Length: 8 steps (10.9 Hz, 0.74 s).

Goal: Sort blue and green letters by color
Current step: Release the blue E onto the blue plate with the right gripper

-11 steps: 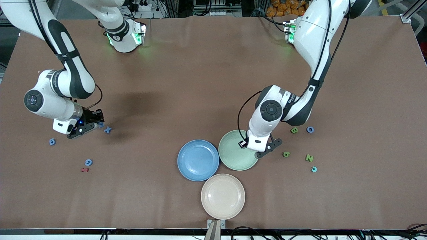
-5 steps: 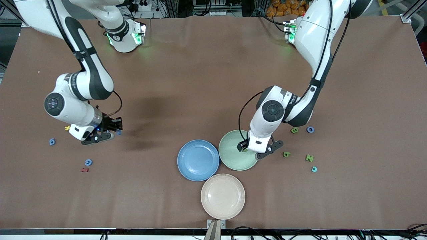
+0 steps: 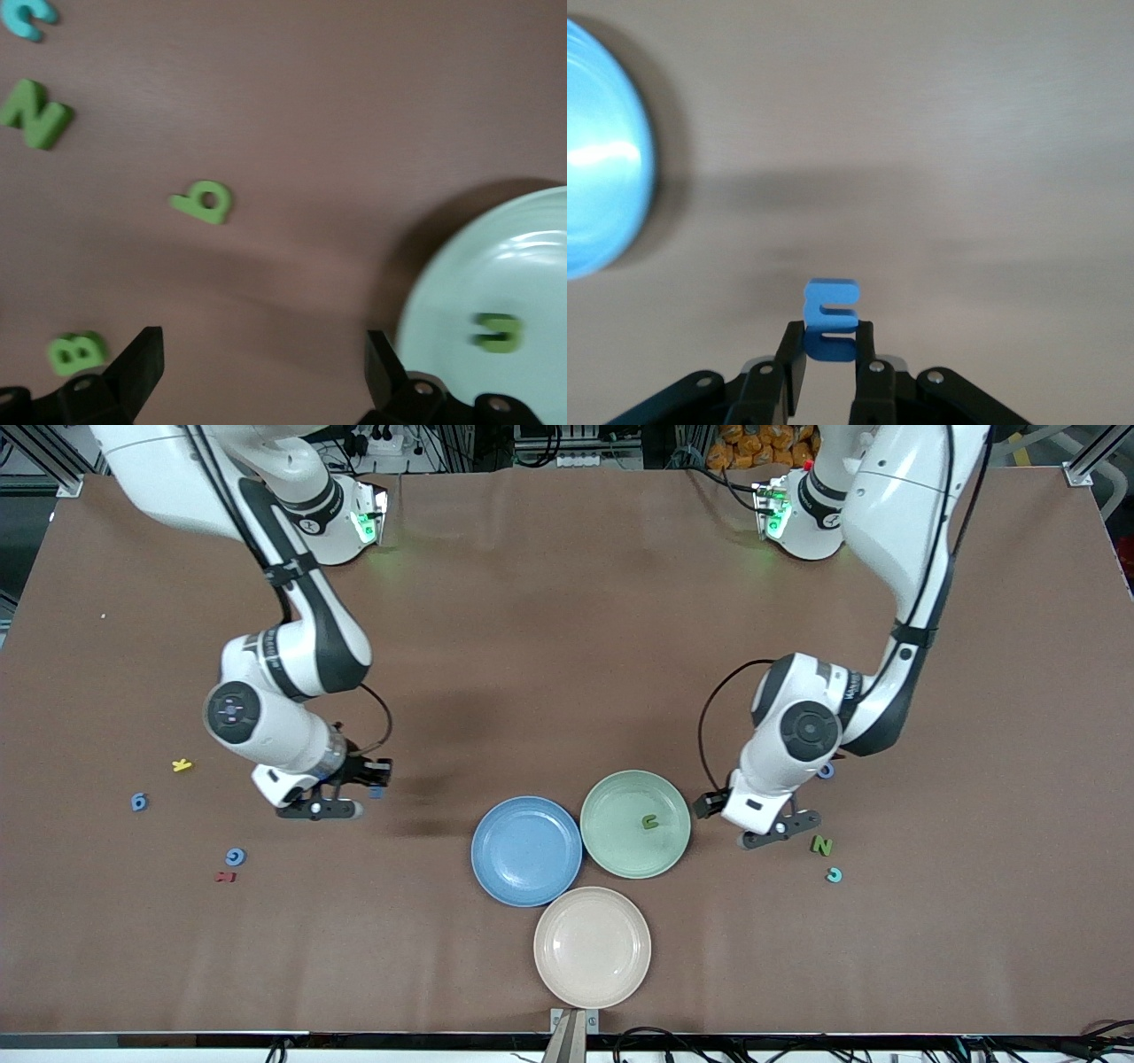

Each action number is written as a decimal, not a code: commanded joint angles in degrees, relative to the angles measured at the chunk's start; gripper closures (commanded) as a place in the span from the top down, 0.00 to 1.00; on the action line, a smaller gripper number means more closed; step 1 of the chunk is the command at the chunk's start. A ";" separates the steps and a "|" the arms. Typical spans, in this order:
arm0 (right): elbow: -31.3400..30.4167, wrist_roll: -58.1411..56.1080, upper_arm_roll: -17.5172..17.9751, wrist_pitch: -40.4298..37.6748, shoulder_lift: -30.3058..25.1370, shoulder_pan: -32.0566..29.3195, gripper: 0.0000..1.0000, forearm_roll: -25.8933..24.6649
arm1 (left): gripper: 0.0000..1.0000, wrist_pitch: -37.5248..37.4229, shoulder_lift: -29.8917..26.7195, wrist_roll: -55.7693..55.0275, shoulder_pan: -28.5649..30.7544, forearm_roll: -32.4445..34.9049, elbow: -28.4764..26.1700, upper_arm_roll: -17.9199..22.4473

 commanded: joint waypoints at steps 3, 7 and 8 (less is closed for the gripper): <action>19.10 17.84 -0.28 -6.57 10.12 7.14 0.00 2.00 | 1.00 7.83 -6.08 4.17 7.45 6.56 -13.67 -1.78; 27.55 21.97 -0.37 -2.47 18.56 10.75 0.00 8.25 | 1.00 14.88 -7.14 6.91 10.19 6.56 -20.54 -1.78; 27.91 23.29 -0.37 0.86 19.97 11.54 0.00 8.16 | 1.00 16.38 -7.23 6.91 11.14 6.56 -21.43 -1.78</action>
